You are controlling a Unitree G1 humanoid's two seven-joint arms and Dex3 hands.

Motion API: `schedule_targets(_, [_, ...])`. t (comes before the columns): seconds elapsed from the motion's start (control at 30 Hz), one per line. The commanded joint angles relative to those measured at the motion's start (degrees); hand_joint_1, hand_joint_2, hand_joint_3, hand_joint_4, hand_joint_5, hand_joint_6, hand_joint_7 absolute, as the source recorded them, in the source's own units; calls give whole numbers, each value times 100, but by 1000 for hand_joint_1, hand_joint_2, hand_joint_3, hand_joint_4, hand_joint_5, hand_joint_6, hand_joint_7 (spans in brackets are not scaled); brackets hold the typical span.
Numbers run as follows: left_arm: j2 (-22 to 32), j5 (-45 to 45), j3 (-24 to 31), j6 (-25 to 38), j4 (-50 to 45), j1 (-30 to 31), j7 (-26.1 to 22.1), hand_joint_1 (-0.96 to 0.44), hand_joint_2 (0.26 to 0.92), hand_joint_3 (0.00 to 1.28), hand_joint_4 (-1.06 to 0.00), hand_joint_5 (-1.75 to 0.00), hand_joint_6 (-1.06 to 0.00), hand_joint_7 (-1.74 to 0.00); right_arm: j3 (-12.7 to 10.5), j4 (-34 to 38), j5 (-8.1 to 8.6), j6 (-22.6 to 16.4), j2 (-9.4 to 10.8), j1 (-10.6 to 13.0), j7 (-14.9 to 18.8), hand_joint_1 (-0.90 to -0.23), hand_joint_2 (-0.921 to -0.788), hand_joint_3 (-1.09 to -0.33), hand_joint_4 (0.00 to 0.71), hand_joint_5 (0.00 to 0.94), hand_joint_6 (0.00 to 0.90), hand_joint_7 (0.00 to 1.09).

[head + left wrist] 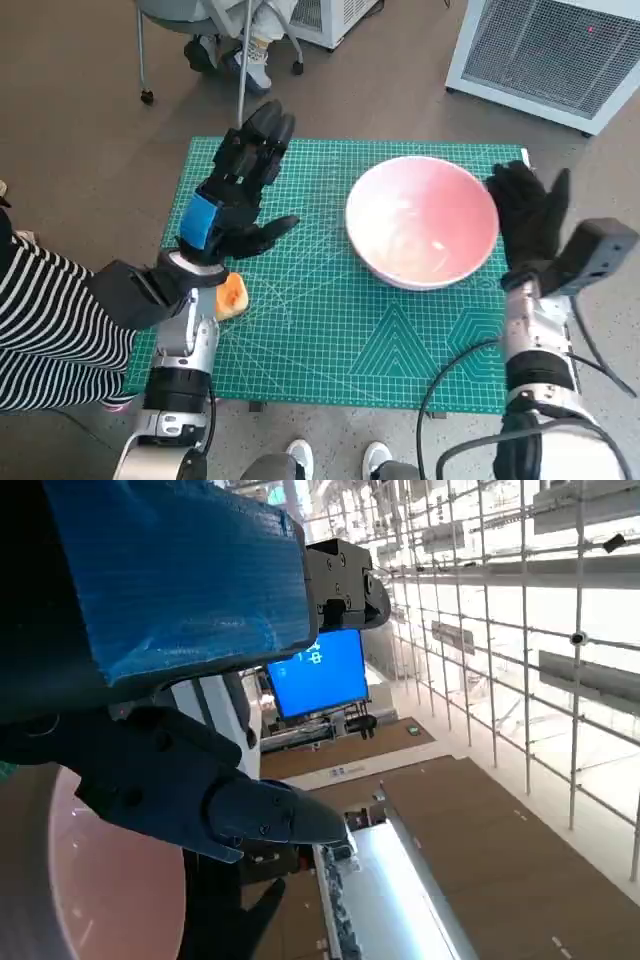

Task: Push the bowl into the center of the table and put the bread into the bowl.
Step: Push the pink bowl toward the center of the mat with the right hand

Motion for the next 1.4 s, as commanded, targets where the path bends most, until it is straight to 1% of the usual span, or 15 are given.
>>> schedule_targets(0.03, [66,-24,41,-27,-139,102,6,-425,921,183,-65,-10,-5,-343,-6,125,-3,174,177,-19,96,-626,-921,-854,137,0,118,212])
schedule_targets(0.37, [101,-99,95,-21,-189,178,-31,-422,921,180,-71,-10,-15,-338,-43,144,25,264,390,-141,138,-635,-921,-852,125,0,111,192])
schedule_targets(0.6, [99,-91,136,-41,-185,195,-7,-419,921,179,-76,-10,-21,-330,-28,169,0,315,533,-215,105,-604,-921,-866,119,0,111,178])
schedule_targets(0.9, [77,-47,148,-54,-153,174,29,-417,921,182,-77,-8,-25,-319,-31,186,0,405,649,-261,109,-603,-921,-875,114,0,116,163])
schedule_targets(1.17, [34,-15,123,-68,-83,137,46,-417,921,184,-82,-8,-29,-310,-16,119,-6,424,605,-255,199,-601,-921,-884,101,0,119,150])
schedule_targets(1.3, [19,-7,104,-71,-57,122,40,-417,921,184,-83,-8,-32,-306,34,23,-54,335,529,-241,234,-600,-921,-886,97,0,119,144])
schedule_targets(1.4, [8,9,86,-69,-52,115,46,-418,921,183,-84,-8,-34,-303,108,-113,-126,184,420,-218,238,-600,-921,-888,95,1,120,139])
